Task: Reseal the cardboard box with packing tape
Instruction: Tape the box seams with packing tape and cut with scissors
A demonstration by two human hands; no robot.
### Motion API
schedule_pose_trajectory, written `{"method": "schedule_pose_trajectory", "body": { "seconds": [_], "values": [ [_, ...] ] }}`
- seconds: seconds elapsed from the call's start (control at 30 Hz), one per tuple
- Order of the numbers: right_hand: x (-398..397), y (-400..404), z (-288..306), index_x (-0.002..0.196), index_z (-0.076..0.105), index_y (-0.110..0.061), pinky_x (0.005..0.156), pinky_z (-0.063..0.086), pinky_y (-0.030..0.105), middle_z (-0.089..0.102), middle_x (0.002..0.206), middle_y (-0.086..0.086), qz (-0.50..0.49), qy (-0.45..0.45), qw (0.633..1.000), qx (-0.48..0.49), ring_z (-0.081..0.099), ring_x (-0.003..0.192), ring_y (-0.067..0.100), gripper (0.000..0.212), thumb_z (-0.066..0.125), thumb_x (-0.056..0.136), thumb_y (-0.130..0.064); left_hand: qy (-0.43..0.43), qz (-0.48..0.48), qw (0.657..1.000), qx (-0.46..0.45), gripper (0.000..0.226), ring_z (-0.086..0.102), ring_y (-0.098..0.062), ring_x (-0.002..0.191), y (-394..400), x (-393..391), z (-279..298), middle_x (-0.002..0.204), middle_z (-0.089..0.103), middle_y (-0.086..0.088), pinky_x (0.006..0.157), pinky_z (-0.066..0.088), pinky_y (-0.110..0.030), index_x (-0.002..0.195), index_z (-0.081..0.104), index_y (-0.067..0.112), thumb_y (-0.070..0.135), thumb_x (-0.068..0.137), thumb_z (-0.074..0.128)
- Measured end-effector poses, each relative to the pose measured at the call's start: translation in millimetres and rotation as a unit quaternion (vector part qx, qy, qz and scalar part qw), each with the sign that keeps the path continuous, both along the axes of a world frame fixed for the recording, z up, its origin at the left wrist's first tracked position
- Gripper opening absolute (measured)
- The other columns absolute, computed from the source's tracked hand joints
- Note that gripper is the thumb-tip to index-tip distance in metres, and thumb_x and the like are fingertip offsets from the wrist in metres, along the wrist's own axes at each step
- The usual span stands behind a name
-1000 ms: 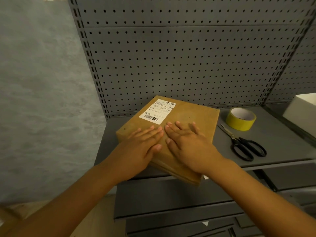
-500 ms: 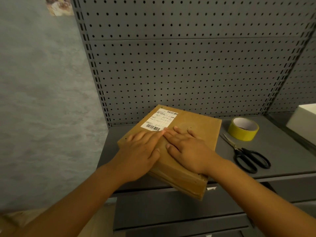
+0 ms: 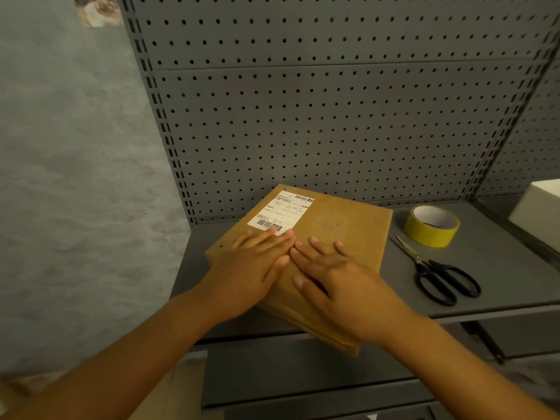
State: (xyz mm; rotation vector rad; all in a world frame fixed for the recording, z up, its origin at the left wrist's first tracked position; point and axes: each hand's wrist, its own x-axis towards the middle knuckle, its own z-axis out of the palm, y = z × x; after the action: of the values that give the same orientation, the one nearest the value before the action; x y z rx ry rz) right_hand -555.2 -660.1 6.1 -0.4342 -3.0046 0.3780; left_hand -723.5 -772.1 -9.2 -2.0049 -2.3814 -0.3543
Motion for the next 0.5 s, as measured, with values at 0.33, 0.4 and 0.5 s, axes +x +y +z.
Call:
{"method": "schedule_pose_trajectory", "body": {
  "seconds": [0.33, 0.4, 0.5],
  "values": [
    [5, 5, -9, 0.148, 0.03, -0.028, 0.122, 0.009, 0.035, 0.029, 0.153, -0.012, 0.023, 0.07, 0.997, -0.033, 0.014, 0.145, 0.004, 0.07, 0.021, 0.087, -0.062, 0.007, -0.026, 0.989, -0.145, 0.071, -0.025, 0.001, 0.14, -8, 3, 13, 0.154, -0.021, 0.02, 0.116, -0.016, -0.041, 0.149, -0.013, 0.034, 0.065, 0.087, 0.002],
    [6, 7, -7, 0.146, 0.034, -0.027, 0.122, 0.01, 0.032, 0.033, 0.151, -0.01, 0.025, 0.076, 0.996, -0.033, 0.018, 0.144, 0.003, 0.064, 0.027, 0.09, -0.057, 0.028, -0.031, 0.993, -0.109, 0.072, -0.024, 0.0, 0.141, -13, 1, 7, 0.154, -0.019, 0.021, 0.117, -0.015, -0.041, 0.147, -0.013, 0.037, 0.068, 0.082, -0.005],
    [2, 7, -6, 0.144, 0.039, -0.025, 0.119, 0.012, 0.023, 0.038, 0.15, -0.009, 0.023, 0.082, 0.996, -0.026, 0.023, 0.142, 0.003, 0.048, 0.041, 0.098, -0.04, 0.007, -0.029, 0.998, -0.061, 0.069, -0.017, 0.005, 0.141, -18, 0, 0, 0.153, -0.009, 0.026, 0.118, -0.012, -0.037, 0.143, -0.008, 0.043, 0.072, 0.081, -0.006]
  ]
}}
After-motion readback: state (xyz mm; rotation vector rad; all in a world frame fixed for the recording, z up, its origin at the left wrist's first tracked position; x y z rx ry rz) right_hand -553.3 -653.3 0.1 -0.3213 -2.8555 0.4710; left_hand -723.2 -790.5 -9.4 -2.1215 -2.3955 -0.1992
